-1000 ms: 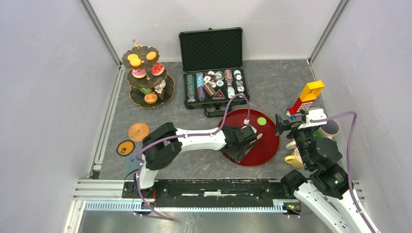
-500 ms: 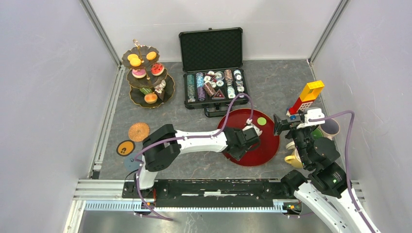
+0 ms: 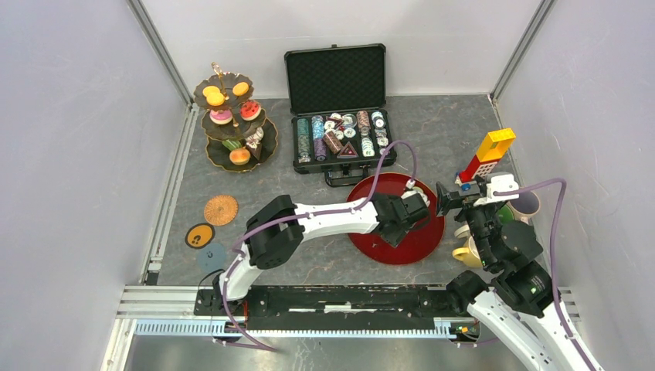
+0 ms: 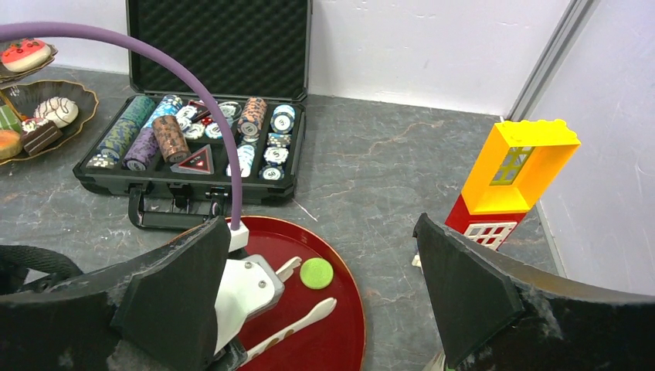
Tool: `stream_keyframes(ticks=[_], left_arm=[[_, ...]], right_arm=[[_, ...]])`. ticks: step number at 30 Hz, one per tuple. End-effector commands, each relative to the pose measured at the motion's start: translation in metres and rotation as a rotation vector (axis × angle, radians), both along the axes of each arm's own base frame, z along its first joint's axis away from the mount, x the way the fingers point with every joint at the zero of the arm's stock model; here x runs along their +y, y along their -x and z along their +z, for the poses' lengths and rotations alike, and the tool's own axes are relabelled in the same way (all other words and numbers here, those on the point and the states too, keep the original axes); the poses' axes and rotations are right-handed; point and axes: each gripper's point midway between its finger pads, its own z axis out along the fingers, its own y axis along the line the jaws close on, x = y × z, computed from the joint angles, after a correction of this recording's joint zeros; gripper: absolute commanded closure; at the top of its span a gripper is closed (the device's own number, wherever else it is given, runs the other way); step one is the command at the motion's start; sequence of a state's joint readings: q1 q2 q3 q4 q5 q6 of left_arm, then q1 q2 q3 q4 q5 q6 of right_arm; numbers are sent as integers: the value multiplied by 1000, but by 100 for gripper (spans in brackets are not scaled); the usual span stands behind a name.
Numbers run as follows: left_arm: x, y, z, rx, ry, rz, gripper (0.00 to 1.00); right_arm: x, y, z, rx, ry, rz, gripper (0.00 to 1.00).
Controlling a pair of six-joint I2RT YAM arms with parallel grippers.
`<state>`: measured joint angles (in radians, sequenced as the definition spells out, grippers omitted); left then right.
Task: Serve the afternoon tea
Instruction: Pick up the desert from the tray.
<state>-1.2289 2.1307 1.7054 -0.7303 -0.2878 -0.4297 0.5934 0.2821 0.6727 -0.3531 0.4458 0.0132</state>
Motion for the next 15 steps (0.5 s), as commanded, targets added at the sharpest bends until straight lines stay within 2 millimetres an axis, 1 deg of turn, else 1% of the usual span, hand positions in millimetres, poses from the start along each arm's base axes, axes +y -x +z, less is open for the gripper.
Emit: stream_keyframes(ticks=[1, 8, 12, 15], left_arm=[[-6, -16, 8, -14, 23, 41, 43], [-15, -29, 9, -15, 45, 38, 44], [-23, -29, 8, -9, 50, 13, 46], [-25, -31, 6, -7, 41, 9, 49]], right_arm=[[-3, 1, 7, -30, -16, -11, 2], [0, -1, 5, -25, -14, -5, 2], [0, -2, 4, -26, -13, -4, 2], [1, -3, 3, -24, -11, -2, 2]])
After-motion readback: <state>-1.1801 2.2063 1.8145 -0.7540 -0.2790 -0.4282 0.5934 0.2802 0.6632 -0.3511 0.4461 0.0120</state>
